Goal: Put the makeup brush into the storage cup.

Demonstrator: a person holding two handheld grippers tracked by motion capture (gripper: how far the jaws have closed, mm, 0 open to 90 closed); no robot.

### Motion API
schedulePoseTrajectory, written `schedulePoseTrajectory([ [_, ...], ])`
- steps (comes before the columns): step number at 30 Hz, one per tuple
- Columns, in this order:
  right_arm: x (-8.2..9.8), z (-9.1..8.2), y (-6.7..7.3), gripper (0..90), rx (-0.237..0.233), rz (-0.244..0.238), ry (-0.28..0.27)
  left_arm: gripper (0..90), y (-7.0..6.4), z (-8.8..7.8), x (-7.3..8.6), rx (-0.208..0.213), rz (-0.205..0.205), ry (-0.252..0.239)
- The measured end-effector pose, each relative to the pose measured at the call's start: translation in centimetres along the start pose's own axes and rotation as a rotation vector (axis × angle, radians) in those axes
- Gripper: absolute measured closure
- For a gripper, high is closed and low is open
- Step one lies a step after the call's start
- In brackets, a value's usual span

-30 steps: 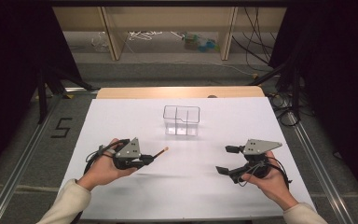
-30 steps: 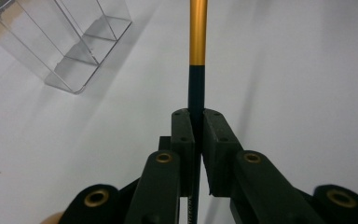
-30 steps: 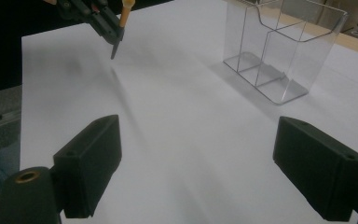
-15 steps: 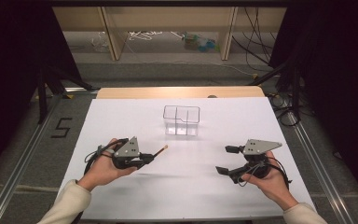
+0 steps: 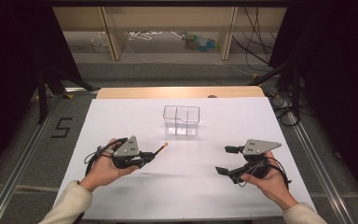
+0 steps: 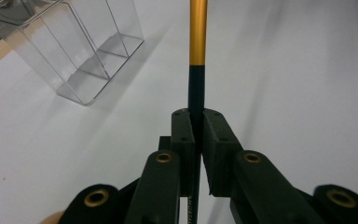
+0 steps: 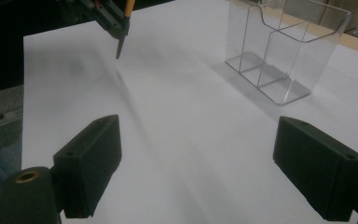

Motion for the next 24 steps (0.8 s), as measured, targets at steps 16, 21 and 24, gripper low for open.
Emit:
schedulePoseTrajectory([
  [16, 0.02, 0.16, 0.02, 16.0, -0.017, 0.012, -0.017, 82.9, 0.03, 0.22, -0.07, -0.003, -0.017, -0.034],
  [21, 0.02, 0.14, 0.02, 16.0, -0.017, 0.012, -0.017, 82.9, -0.03, 0.24, -0.08, -0.012, -0.029, -0.044],
  [24, 0.01, 0.14, 0.02, 16.0, -0.018, 0.012, -0.017, 82.9, -0.08, 0.27, -0.06, -0.013, -0.040, -0.054],
])
Point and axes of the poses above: each handheld gripper's, and its own axes: z roughly forward along the jaws, x roughly out of its underside, y roughly to its left, the point moved 1 cm from there along z, roughly forward along the jaws, and after that the axes turned 12 degrees about z, right-handed, at the moved point
